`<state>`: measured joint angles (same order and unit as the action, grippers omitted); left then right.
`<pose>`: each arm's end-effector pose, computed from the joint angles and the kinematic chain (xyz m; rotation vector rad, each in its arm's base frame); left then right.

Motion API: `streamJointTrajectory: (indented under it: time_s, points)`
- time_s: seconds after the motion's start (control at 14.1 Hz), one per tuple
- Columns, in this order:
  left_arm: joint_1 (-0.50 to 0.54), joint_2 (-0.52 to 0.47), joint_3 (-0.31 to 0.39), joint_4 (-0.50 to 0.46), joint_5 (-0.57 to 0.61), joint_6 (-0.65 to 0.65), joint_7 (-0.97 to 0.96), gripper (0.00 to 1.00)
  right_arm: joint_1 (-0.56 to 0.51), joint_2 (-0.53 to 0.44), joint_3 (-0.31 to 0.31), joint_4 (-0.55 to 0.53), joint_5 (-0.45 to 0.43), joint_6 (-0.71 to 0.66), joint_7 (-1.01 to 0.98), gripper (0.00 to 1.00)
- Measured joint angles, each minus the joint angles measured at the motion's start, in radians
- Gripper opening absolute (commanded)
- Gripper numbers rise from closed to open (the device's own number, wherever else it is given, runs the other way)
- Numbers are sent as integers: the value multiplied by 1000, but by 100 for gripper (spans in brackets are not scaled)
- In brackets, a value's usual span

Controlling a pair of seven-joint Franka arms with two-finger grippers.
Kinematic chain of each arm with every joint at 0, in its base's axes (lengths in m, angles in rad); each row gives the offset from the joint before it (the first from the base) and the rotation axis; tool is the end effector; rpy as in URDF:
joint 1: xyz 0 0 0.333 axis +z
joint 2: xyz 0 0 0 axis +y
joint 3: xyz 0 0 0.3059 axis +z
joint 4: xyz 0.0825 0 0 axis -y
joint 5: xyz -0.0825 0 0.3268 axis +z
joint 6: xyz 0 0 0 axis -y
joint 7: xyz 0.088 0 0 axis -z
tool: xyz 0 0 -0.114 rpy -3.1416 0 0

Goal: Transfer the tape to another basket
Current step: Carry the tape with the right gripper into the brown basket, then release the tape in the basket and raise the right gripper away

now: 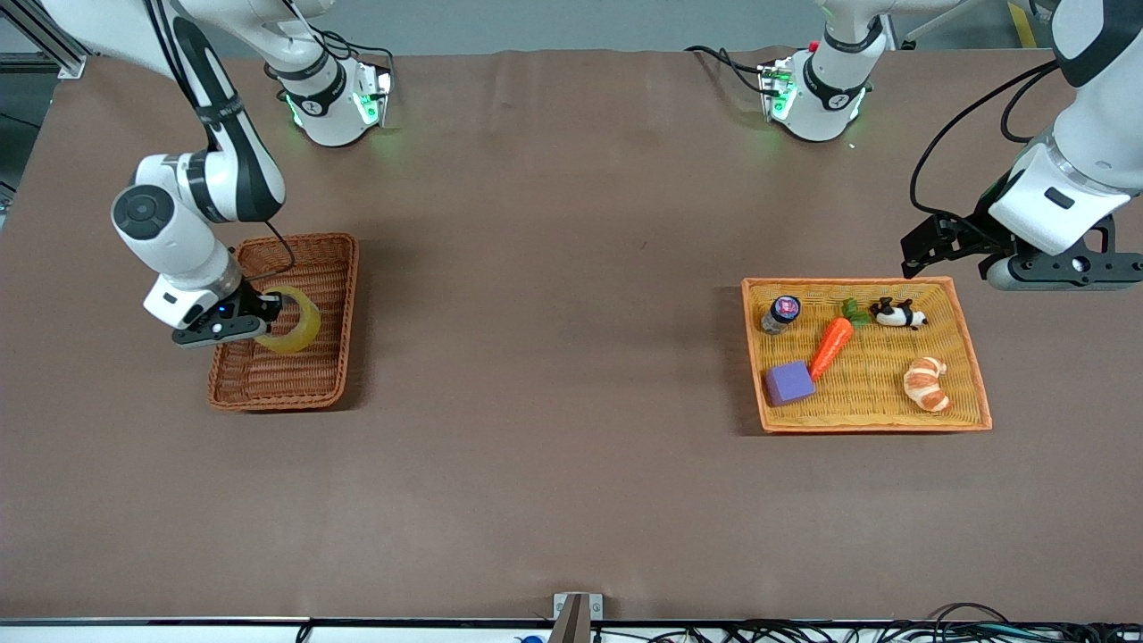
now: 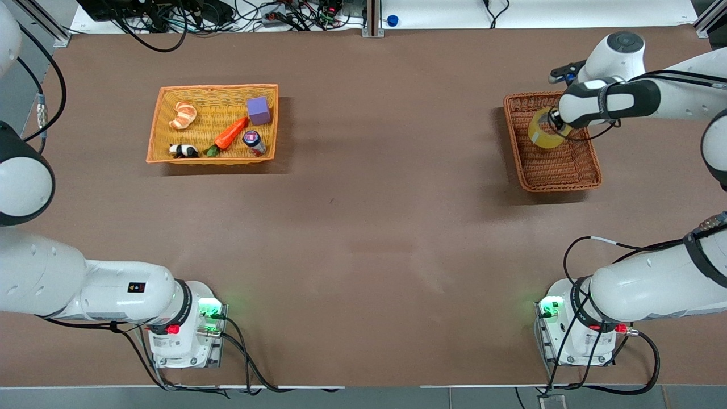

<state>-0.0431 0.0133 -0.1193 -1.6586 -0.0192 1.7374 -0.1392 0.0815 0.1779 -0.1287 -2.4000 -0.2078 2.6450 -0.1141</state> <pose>0.5083 -0.0848 0.5789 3.1097 -0.0320 0.0961 0.4745 -0.0179 0.2798 2.9845 0.3739 0.0841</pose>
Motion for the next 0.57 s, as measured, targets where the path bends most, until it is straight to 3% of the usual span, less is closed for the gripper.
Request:
streamJointTrajectory:
  time_s: [0.21, 0.28, 0.42, 0.5, 0.57]
  points:
    - [0, 1, 0, 0, 0, 0, 0, 100, -17, 45, 0, -1, 0, 40, -5, 16]
    - [0, 1, -1, 0, 0, 0, 0, 100, -19, 53, 0, -1, 0, 52, -8, 33]
    - [0, 1, -3, 0, 0, 0, 0, 100, -19, 65, 0, -2, 0, 60, -9, 88]
    - [0, 1, -3, 0, 0, 0, 0, 100, -19, 66, 0, -2, 0, 61, -9, 100]
    - [0, 1, -4, 0, 0, 0, 0, 100, -19, 66, 0, -1, 0, 61, -9, 100]
